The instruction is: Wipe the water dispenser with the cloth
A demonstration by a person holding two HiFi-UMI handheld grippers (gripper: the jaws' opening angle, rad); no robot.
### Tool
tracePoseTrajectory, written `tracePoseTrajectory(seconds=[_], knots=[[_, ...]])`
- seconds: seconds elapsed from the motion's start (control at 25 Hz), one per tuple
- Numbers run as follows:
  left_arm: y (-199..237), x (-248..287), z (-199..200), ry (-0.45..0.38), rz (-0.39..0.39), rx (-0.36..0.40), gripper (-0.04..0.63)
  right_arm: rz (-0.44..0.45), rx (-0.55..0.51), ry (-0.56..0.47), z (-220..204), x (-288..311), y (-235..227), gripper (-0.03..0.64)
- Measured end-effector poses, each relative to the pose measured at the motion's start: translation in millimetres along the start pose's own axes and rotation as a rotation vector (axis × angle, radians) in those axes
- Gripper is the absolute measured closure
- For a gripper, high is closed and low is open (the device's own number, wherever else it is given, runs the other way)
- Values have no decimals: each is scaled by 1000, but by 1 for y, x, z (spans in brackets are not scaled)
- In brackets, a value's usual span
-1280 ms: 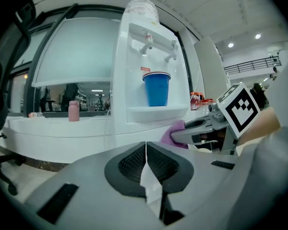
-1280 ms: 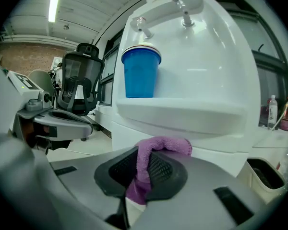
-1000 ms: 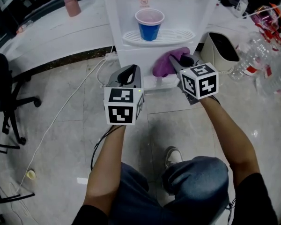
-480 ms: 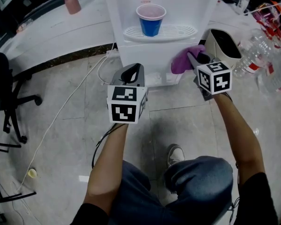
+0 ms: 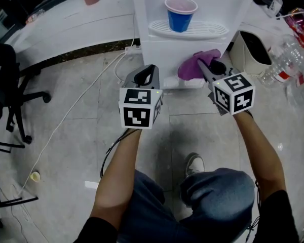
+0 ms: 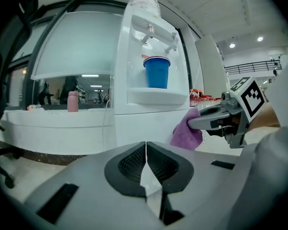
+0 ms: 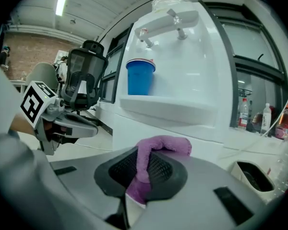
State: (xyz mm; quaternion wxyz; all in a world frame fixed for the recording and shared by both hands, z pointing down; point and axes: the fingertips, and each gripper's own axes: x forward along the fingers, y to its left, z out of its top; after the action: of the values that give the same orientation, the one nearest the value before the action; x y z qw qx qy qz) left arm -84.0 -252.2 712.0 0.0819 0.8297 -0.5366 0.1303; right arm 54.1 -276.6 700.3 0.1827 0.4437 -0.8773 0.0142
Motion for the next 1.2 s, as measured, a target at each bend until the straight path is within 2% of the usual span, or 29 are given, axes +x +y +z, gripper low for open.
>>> tracePoseTrajectory(seconds=[0.36, 0.64, 1.0, 1.2], knots=[[25, -16, -28, 29, 53, -16, 568, 178, -15, 19, -12, 56, 89, 575], [40, -27, -39, 54, 90, -7, 568, 251, 30, 63, -36, 106, 138, 575], [62, -40, -54, 77, 135, -22, 568, 262, 114, 135, -81, 151, 163, 575], [62, -41, -58, 92, 136, 17, 568, 234, 144, 147, -88, 161, 156, 576]])
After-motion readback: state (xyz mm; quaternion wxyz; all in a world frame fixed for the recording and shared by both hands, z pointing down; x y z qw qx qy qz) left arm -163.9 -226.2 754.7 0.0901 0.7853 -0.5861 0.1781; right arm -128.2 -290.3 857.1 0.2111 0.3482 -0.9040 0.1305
